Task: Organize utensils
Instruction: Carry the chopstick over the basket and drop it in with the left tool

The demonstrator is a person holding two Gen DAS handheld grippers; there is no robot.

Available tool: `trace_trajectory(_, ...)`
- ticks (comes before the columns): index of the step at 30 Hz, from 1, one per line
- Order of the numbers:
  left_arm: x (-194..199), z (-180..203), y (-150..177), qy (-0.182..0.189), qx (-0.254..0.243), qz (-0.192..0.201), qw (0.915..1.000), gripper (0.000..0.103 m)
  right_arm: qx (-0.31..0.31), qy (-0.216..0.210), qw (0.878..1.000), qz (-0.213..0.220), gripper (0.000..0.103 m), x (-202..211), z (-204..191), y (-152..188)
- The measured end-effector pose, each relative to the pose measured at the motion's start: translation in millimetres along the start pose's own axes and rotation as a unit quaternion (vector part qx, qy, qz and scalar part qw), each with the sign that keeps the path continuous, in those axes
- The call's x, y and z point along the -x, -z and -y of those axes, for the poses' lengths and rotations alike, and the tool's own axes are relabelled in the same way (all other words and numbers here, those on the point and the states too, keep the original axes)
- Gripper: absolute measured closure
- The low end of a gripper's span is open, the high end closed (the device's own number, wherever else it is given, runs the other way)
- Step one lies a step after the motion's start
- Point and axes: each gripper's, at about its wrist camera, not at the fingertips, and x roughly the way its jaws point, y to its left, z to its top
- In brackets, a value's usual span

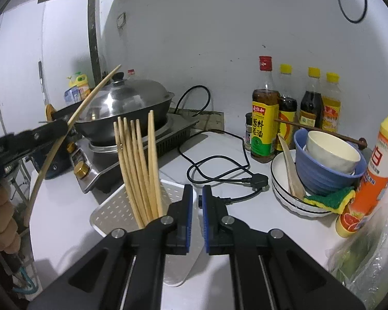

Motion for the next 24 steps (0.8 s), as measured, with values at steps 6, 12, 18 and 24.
trace_trajectory(6,-27,15,-6,0.015,0.027,0.020,0.9993,0.096,-0.016,-0.006,1.000,0.014,0.097,4,15,3)
trace_trajectory(12,-52,20,-9,0.004,0.052,0.042,0.9978,0.096,-0.032,-0.012,0.999,0.027,0.096,5,27,7)
trace_trajectory(18,-76,21,0,-0.004,0.083,0.049,0.9954,0.096,-0.046,-0.013,0.998,0.028,0.096,2,35,13)
trace_trajectory(24,-89,20,18,-0.020,0.099,0.050,0.9936,0.096,-0.045,-0.005,0.998,0.033,0.095,5,36,14)
